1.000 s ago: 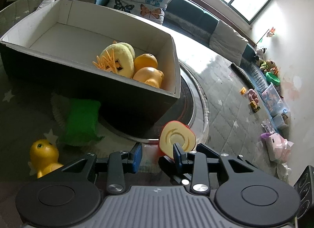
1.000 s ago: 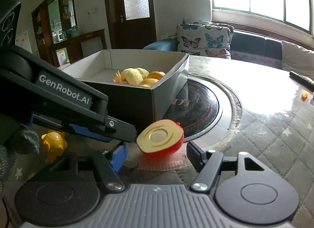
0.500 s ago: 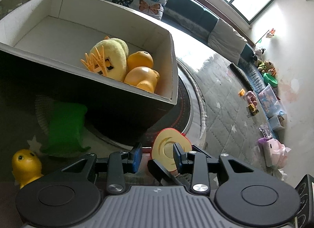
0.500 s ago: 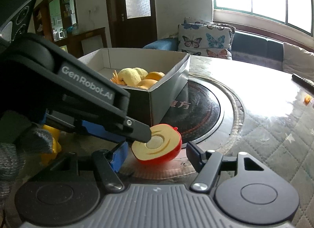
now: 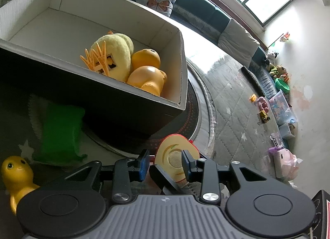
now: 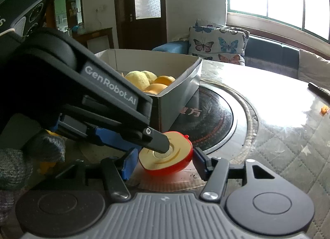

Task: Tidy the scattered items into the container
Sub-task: 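Lift the round toy with the left gripper and carry it over the box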

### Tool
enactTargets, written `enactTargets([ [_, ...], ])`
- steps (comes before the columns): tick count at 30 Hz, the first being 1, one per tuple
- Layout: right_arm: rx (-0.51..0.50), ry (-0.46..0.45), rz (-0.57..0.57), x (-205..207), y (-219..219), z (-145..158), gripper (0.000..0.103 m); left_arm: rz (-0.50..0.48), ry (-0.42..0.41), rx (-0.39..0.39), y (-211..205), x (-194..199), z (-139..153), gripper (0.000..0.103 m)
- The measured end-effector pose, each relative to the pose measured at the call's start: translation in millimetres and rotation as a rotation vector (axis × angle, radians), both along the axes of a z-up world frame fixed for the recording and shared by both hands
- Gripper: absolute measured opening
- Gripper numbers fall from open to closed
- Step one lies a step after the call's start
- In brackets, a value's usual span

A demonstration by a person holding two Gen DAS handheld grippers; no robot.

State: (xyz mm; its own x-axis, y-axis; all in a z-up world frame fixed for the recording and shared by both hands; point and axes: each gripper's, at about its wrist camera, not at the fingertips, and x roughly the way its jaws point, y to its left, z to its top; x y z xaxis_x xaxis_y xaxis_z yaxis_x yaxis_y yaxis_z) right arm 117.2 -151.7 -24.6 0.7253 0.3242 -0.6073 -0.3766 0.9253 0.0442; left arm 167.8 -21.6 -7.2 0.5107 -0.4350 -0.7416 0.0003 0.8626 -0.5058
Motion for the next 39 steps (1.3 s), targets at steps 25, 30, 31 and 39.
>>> enactTargets([
  [25, 0.001, -0.100, 0.011, -29, 5, 41, 0.059, 0.000, -0.102, -0.030, 11, -29, 39, 0.028],
  [30, -0.006, -0.156, 0.040, -23, 14, 59, 0.059, 0.018, -0.157, -0.023, 20, -27, 60, 0.028],
  [31, -0.005, -0.163, 0.047, -19, 17, 62, 0.059, 0.023, -0.164, -0.020, 22, -24, 63, 0.028],
  [39, -0.001, -0.172, 0.091, 19, 38, 68, 0.059, 0.085, -0.177, -0.004, 40, 6, 71, 0.028],
])
